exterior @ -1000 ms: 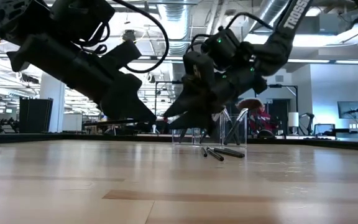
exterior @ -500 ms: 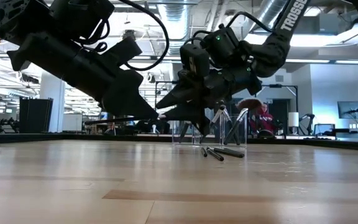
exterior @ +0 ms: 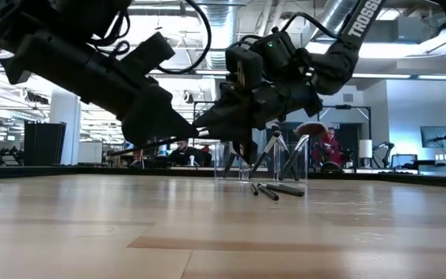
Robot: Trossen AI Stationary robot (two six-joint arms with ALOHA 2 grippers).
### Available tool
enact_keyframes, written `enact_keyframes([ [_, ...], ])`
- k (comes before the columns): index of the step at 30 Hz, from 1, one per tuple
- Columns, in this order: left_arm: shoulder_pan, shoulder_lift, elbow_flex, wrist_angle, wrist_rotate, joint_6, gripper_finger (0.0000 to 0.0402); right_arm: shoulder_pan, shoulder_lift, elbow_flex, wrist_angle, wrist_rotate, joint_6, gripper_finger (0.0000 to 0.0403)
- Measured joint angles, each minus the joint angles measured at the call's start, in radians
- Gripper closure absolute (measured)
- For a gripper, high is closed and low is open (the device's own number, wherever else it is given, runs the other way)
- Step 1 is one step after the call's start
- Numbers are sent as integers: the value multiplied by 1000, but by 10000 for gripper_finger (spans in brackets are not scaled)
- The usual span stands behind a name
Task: Put items in baskets/containers
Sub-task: Put the black eyeshadow brush into the transparent organizer
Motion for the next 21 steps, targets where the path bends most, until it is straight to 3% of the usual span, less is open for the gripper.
enact_keyframes([
  [16,-14,0,1,1,-47,12,398,-6,-1,0,1,-11,-6,336],
  [21,-14,0,1,0,-46,12,397,-6,-1,0,0,-11,-29,355],
])
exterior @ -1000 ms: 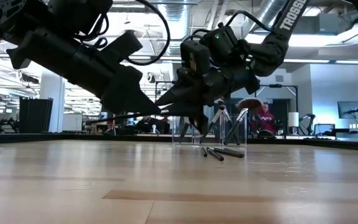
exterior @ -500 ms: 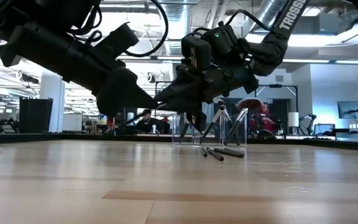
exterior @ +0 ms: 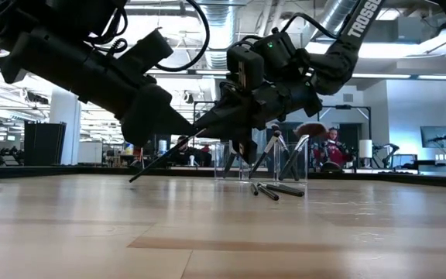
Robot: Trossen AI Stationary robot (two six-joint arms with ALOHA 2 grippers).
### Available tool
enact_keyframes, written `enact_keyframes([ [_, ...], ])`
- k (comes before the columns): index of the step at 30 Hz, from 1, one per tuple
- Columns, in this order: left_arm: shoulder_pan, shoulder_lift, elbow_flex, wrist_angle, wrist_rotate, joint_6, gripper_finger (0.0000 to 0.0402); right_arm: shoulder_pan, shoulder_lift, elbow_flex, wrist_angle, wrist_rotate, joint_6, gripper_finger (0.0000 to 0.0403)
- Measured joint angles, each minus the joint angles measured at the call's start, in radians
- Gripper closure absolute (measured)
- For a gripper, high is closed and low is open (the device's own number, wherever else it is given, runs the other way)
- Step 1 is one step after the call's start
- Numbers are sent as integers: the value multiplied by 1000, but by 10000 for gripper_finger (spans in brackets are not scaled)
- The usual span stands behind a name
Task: Put items in baskets/containers
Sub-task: Put the black eyeshadow brush into the transparent organizer
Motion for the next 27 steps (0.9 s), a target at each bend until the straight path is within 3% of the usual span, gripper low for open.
enact_keyframes([
  [5,0,0,0,-7,16,-4,397,0,1,-2,-10,3,-36,396],
  [17,-4,-16,1,7,5,-9,396,-18,-12,-2,-90,51,-82,400],
  [22,-30,-163,3,-16,1,-26,396,-19,-98,-3,-216,85,-154,401],
  [27,-28,-338,2,-93,1,-27,396,-13,-305,14,-397,192,-269,402],
])
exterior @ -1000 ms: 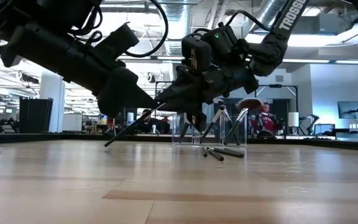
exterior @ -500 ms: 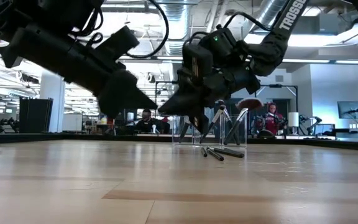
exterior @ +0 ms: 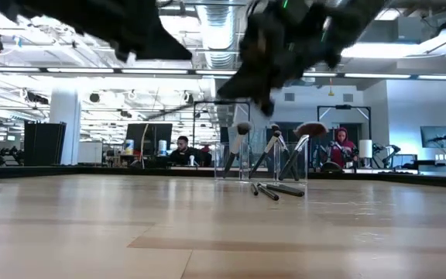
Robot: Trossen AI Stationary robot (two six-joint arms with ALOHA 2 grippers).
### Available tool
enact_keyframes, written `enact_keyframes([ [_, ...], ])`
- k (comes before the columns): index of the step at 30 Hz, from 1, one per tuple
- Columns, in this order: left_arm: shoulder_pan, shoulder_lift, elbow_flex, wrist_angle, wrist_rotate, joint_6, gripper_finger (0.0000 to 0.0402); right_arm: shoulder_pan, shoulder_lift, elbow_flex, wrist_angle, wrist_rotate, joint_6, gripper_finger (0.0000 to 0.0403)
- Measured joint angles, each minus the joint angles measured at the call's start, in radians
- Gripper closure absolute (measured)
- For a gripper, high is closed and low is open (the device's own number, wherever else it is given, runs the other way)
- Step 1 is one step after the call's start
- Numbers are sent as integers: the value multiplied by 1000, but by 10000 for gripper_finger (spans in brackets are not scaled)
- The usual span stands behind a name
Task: Put items in baskets/containers
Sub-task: Put the black eyeshadow brush into the transparent organizer
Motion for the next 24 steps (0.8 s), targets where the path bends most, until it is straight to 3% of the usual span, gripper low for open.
enact_keyframes([
  [2,4,-48,0,-35,3,0,396,3,-98,38,-181,121,-95,402],
  [4,8,-83,0,-57,3,0,396,12,-173,106,-366,307,-211,402],
  [7,22,-100,-1,-59,33,4,396,14,-224,220,-640,528,-314,402],
  [10,49,-95,-1,-57,84,5,396,-5,-220,328,-832,557,-339,402],
  [14,92,-64,-1,-58,146,0,396,-41,-150,397,-955,539,-340,402],
  [24,133,0,-2,-62,189,-29,396,-70,58,505,-1027,482,-441,403],
])
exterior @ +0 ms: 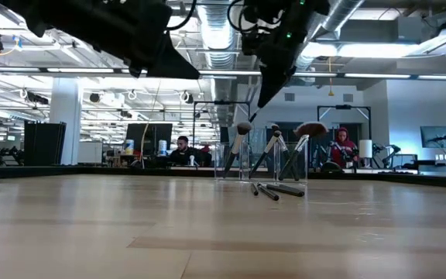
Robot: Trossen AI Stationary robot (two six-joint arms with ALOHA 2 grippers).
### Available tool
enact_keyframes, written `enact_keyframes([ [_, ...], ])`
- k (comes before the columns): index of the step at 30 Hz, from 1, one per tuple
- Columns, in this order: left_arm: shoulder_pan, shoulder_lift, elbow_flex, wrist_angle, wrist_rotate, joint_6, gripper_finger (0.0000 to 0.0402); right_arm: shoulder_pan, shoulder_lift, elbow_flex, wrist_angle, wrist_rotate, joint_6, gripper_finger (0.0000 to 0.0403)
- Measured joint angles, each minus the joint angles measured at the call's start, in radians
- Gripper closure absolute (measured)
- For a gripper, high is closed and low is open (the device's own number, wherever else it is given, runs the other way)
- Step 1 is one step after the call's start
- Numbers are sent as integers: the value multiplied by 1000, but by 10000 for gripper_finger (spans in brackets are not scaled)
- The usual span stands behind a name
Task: Put items in baskets/containers
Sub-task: Put the black eyeshadow brush into the transparent organizer, then put the black liner brush into the transparent organizer
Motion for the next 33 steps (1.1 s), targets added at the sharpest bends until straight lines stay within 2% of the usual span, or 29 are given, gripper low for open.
enact_keyframes([
  [7,10,7,0,-1,0,0,396,-17,104,139,-52,-1,-150,393],
  [14,9,7,0,-3,0,-1,396,-50,201,213,-114,0,-153,337],
  [19,6,7,0,-10,0,-1,396,-44,189,233,-131,2,-149,298],
  [24,6,8,0,-31,20,-2,396,10,94,247,-175,4,-61,271],
  [28,6,8,0,-40,30,-12,396,78,30,245,-258,2,86,260],
  [33,6,8,-25,-40,76,-56,396,159,-22,165,-277,-1,275,260],
])
